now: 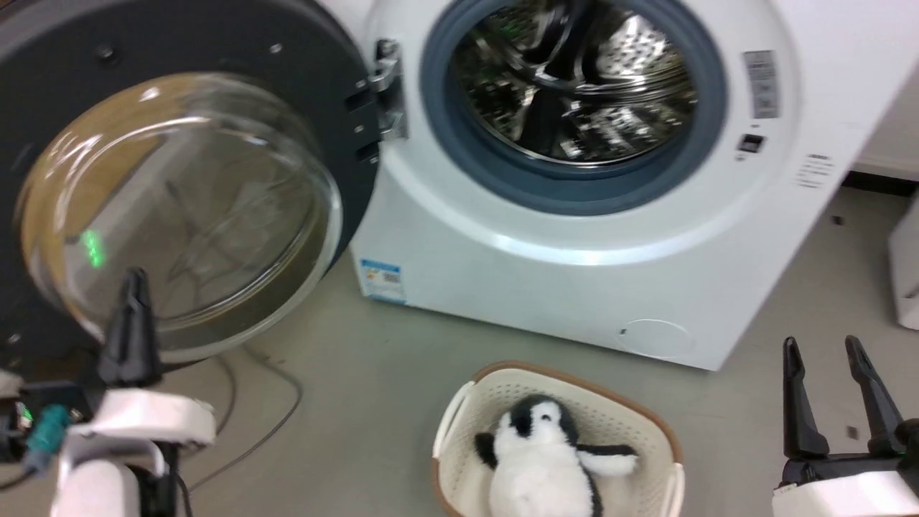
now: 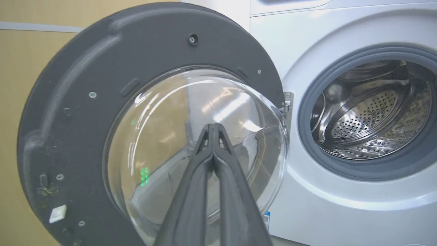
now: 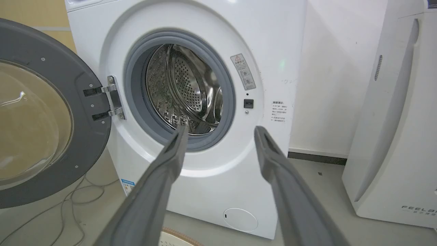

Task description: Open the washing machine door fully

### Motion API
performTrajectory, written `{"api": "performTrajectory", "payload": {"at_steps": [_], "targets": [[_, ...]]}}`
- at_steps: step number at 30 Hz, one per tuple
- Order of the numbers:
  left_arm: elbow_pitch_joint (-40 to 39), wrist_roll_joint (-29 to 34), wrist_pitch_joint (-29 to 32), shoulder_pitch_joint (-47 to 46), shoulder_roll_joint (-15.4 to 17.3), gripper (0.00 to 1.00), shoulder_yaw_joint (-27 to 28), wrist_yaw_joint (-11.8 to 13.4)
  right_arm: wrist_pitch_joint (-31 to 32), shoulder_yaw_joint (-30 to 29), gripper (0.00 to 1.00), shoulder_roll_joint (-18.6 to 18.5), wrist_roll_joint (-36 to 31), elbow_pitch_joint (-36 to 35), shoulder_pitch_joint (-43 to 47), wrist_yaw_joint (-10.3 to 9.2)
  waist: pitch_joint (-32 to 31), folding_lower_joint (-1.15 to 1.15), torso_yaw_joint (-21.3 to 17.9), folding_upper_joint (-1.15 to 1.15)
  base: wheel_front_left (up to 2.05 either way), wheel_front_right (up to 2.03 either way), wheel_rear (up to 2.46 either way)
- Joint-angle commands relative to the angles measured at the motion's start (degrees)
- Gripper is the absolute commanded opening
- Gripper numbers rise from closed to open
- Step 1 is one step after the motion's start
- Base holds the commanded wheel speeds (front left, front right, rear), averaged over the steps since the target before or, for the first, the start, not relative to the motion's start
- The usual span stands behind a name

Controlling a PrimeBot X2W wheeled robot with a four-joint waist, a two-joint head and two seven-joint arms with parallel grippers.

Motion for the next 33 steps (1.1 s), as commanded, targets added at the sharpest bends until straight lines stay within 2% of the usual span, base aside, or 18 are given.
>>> {"api": "performTrajectory", "payload": {"at_steps": [1,8,9,10,15,28,29,33], "targets": [[-0.63,0.30,0.10,0.97,-0.39,0.00,-0.18,-0.13,-0.25,-0.10,1.00,0.06,0.32,-0.44,0.61,0.05,-1.11,0.01,-1.81,0.00,0.00,0.00,0.00],[-3.06,-0.01,0.10,5.97,-3.02,0.00,-2.64,-1.15,-0.25,0.30,1.00,0.06,0.90,-1.32,2.24,0.05,-2.26,0.01,-6.08,0.00,0.00,0.00,0.00],[-3.22,-0.37,0.10,6.37,-3.11,0.41,-2.79,-1.36,-0.25,0.46,1.00,0.06,0.96,-1.33,2.49,0.05,-2.34,0.01,-6.63,0.00,0.00,0.00,0.00],[-3.45,-0.66,0.10,6.60,-3.10,1.00,-2.88,-1.55,-0.25,0.60,1.00,0.06,0.98,-1.31,2.70,0.05,-2.39,0.01,-7.13,0.00,0.00,0.00,0.00],[-4.62,-0.71,0.10,9.35,-4.62,1.00,-4.96,-1.96,-0.25,1.09,1.00,0.06,1.24,-1.08,3.91,0.05,-2.95,0.01,-9.11,0.00,0.00,0.00,0.00],[-0.97,-1.67,0.10,13.10,-6.54,1.00,-7.62,-2.29,-0.25,2.29,1.00,0.06,1.70,0.73,5.39,0.05,-3.60,0.01,-13.20,0.00,0.00,0.00,0.00],[-0.97,-1.44,0.00,12.44,-6.43,0.00,-7.60,-2.12,0.02,2.24,0.00,0.00,1.50,0.69,4.53,0.00,-3.60,0.01,-13.12,0.00,0.00,0.00,0.00],[-1.07,-1.35,0.17,12.43,-6.47,0.00,-7.68,-2.04,0.19,2.27,0.00,0.00,1.43,0.71,4.46,0.00,-3.57,0.01,-13.18,0.00,0.00,0.00,0.00]]}}
